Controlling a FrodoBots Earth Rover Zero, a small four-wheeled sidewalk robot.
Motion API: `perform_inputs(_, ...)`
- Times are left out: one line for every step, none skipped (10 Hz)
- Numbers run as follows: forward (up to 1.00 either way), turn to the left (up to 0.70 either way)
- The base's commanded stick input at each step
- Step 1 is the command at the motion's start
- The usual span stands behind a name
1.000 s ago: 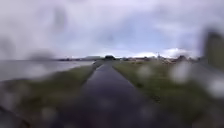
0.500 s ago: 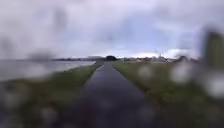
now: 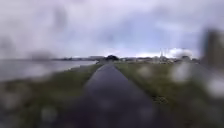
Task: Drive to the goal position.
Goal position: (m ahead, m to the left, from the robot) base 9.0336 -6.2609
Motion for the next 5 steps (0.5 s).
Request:
perform_inputs(0.70, 0.00)
perform_inputs(0.70, 0.00)
perform_inputs(0.70, 0.00)
perform_inputs(0.70, 0.00)
perform_inputs(0.70, 0.00)
